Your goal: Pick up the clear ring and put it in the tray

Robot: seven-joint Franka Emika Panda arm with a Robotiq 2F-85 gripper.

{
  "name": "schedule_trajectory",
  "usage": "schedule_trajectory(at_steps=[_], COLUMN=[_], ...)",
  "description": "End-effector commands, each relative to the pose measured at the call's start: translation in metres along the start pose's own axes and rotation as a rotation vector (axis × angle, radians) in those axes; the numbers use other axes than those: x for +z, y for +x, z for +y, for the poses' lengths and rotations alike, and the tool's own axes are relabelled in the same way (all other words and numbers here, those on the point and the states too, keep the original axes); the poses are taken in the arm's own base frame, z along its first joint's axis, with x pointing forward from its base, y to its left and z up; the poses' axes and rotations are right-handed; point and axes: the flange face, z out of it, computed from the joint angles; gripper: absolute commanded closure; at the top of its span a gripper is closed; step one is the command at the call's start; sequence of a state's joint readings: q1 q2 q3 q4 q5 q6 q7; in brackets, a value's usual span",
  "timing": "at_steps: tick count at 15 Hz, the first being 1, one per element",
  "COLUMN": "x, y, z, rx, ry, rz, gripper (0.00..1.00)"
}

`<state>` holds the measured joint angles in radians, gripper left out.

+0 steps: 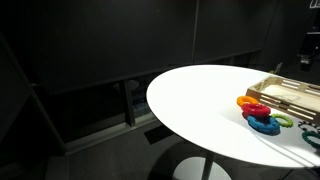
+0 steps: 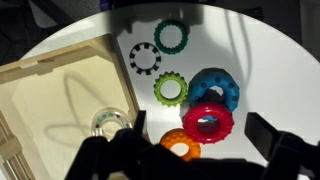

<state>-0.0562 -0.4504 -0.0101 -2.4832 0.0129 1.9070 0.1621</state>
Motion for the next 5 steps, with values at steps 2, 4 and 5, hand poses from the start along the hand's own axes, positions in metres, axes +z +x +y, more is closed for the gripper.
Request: schedule_trajectory(at_steps=[2,4,5], x=[-0.0248,-0.0201,-0.0192], y=[-0.0156,-0.0111,-0.0112], z=[-0.0108,-0.0097,-0.0097], rx=[-0.081,-0.046,-0.046], ry=[0.018,0.004,0.003], rz=[0.059,0.053,0.051], gripper=[0.0,0.0,0.0])
